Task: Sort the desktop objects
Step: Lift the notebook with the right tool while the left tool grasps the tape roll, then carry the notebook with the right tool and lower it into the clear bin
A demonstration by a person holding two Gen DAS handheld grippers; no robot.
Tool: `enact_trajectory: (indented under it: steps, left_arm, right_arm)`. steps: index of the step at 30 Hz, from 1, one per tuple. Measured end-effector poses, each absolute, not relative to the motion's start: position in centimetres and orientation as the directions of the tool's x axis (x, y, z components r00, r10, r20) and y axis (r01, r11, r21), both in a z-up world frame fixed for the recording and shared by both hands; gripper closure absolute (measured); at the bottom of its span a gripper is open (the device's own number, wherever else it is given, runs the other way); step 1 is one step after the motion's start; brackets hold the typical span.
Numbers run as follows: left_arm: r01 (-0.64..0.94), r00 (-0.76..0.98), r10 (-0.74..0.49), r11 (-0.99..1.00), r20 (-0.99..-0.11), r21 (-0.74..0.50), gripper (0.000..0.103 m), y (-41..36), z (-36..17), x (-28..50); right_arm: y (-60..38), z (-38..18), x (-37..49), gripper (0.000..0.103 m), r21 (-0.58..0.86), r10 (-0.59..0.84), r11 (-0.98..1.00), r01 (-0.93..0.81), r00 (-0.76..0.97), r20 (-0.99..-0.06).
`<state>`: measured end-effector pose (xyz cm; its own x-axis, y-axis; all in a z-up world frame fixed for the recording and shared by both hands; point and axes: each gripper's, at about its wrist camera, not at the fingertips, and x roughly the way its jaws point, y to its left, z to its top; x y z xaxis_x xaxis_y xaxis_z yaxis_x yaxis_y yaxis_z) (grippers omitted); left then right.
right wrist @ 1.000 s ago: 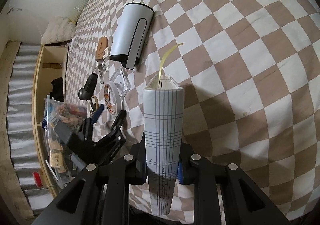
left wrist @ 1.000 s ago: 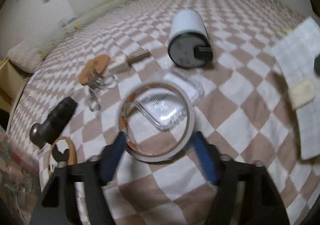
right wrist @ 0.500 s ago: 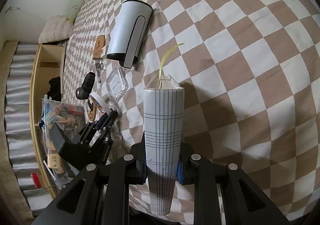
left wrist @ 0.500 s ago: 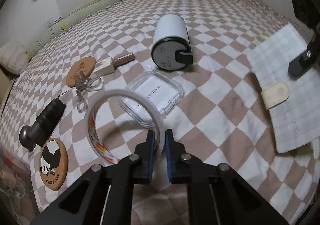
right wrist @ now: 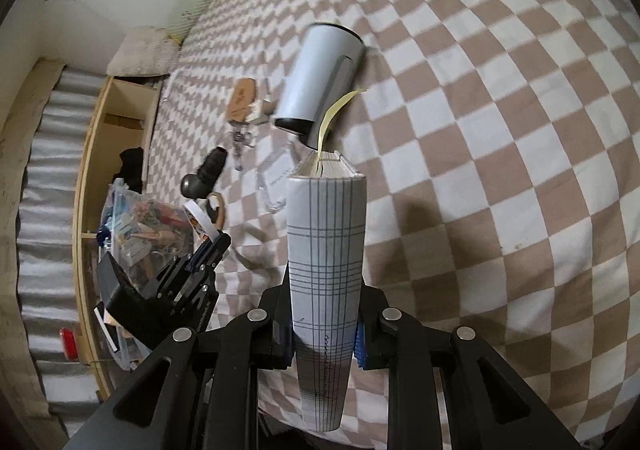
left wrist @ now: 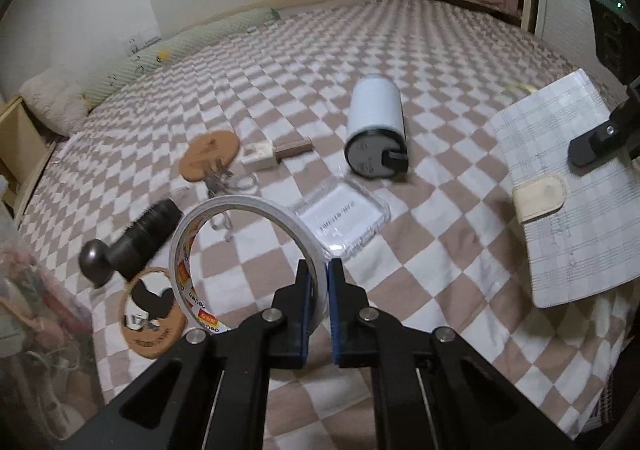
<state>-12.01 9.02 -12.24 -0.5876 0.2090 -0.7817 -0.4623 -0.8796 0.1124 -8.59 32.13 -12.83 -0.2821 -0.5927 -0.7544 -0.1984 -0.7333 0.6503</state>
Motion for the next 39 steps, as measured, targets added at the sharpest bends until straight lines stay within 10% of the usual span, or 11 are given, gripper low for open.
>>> enact_trajectory:
  steps: [24,39]
  left_arm:
    - [-0.164,-0.859,0.105,-0.984,-0.501,0.074,0.094,-8.1,10.5,-5.4]
    - [0.091,-0.784,-0.101,-0.995,-0.613,0.047,0.094,-20.7,6.2,-8.6]
  right_arm:
    - [18.8,1.1,-12.4,0.08,0.827,-0.799,-0.545,0.135,-0.384,-0.464]
    - [0.1,5.0,-18.8,0.08,0.769,-0.833,-0.55,0.325,-0.28,-0.477]
